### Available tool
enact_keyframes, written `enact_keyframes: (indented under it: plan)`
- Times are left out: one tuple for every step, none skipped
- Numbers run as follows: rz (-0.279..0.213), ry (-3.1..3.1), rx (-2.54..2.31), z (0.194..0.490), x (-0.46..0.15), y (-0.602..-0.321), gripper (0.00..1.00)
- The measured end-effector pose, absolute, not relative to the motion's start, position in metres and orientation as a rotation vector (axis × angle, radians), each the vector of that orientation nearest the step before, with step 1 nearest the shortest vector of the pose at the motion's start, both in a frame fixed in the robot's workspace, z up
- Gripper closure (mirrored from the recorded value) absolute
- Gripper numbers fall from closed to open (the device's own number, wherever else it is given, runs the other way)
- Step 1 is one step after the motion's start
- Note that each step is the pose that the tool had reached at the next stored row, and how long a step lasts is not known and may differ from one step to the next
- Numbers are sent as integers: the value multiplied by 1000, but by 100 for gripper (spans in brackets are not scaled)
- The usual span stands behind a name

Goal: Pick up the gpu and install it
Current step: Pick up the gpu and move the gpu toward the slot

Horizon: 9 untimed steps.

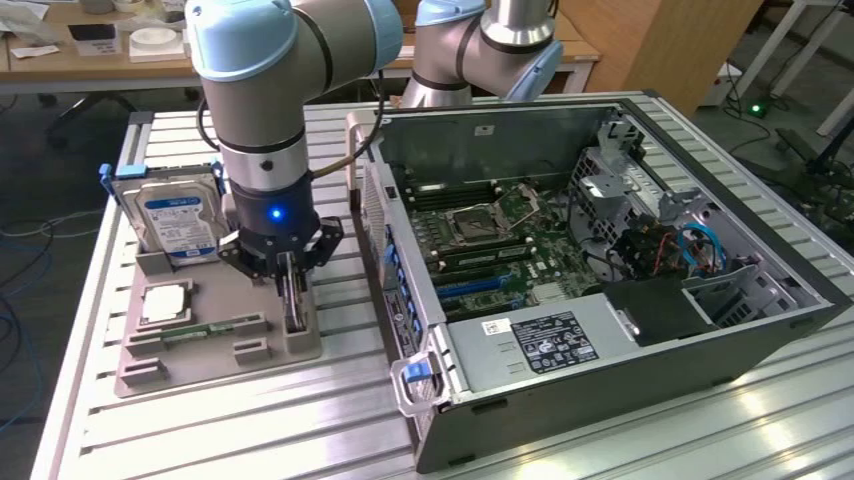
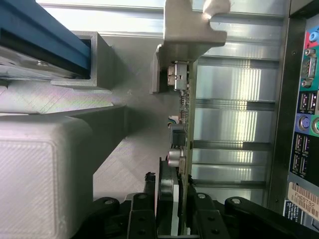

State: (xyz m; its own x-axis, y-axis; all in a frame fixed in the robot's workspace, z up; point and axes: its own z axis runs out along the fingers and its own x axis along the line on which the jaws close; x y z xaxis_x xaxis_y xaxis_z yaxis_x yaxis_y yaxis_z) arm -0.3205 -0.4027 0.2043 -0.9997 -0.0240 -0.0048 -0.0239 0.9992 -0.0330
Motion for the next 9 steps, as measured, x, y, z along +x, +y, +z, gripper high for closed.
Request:
enact_keyframes:
  plan:
    - [-52,3136,-38,204,-320,-403,66]
    - [-52,3136,-38,204,-320,-403,66]
    - [-52,3136,-38,204,-320,-403,66]
    - [-52,3136,-38,204,-320,-403,66]
    - [-52,3136,-37,204,-320,-403,66]
    - [-53,3136,-38,204,-320,-403,66]
    - [-53,3136,-38,204,-320,-403,66]
    - [-53,3136,-38,204,-320,-403,66]
    - [-53,3136,-37,204,-320,-403,66]
